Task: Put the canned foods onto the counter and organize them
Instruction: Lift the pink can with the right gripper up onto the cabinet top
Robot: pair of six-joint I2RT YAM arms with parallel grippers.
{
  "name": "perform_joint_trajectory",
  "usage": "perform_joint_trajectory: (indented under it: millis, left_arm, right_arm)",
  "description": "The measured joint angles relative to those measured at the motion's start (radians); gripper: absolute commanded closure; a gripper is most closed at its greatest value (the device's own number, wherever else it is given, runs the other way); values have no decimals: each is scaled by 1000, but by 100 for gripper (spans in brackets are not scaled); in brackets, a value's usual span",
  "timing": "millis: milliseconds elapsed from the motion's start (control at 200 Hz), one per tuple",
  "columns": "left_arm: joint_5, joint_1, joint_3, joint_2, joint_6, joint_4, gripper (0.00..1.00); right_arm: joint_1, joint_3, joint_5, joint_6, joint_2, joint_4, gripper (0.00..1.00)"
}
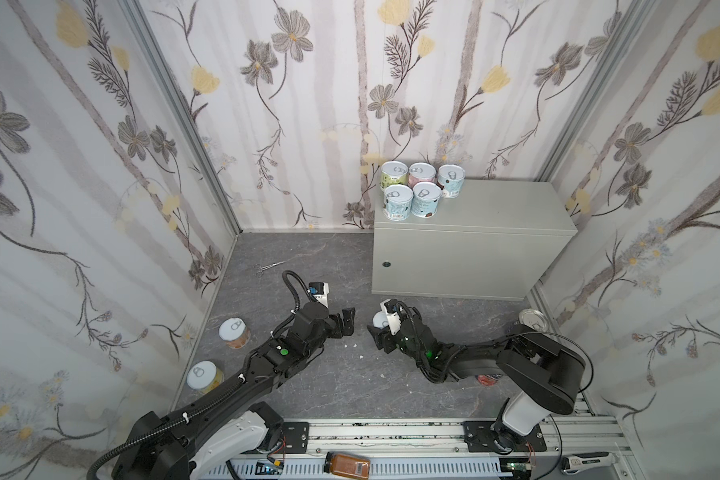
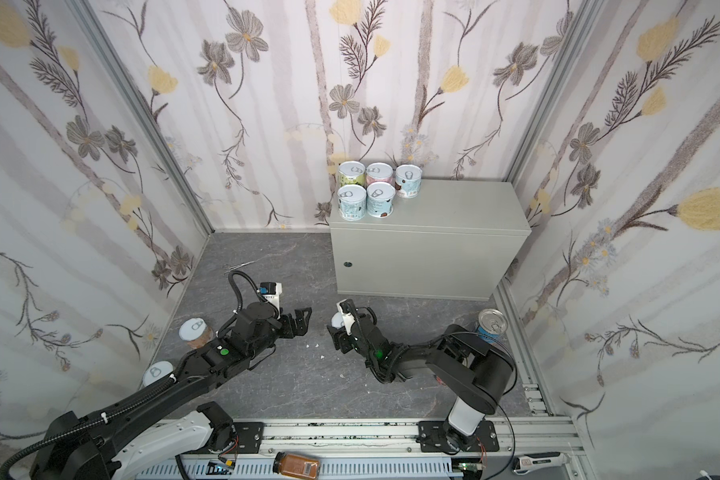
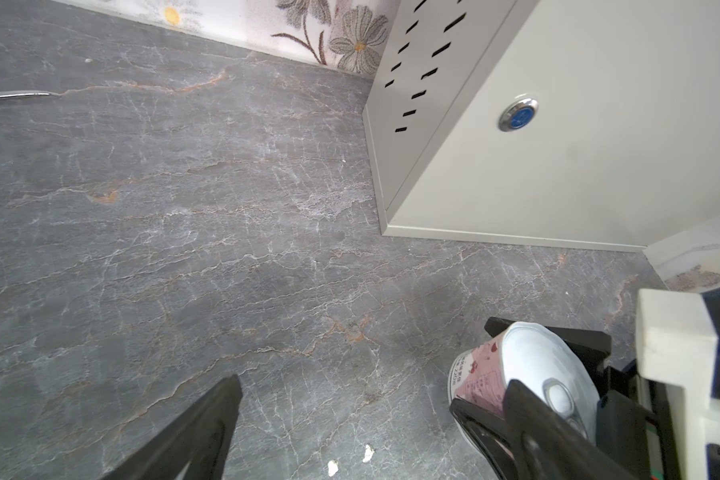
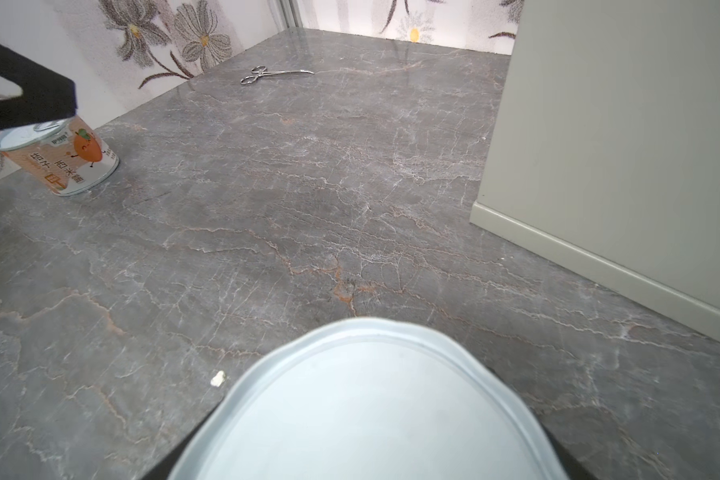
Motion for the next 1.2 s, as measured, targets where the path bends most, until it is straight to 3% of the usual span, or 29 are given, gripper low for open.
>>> perform_joint_trajectory:
  millis: [415, 739, 929, 1199]
  left_arm:
    - [-92, -158, 136, 44, 6, -15, 0]
    - [-111, -182, 290, 97, 57, -18, 0]
    - [-111, -183, 338, 124, 86, -20, 0]
    - [-114, -180, 404, 158, 121, -26, 0]
  right_arm:
    - [-1, -8, 101, 9, -511, -425, 43]
    - [-108, 158, 86, 24, -816, -829, 45]
    - [-232, 323, 52, 11, -861, -990, 44]
    - [-336, 593, -3, -57, -754, -1133, 42]
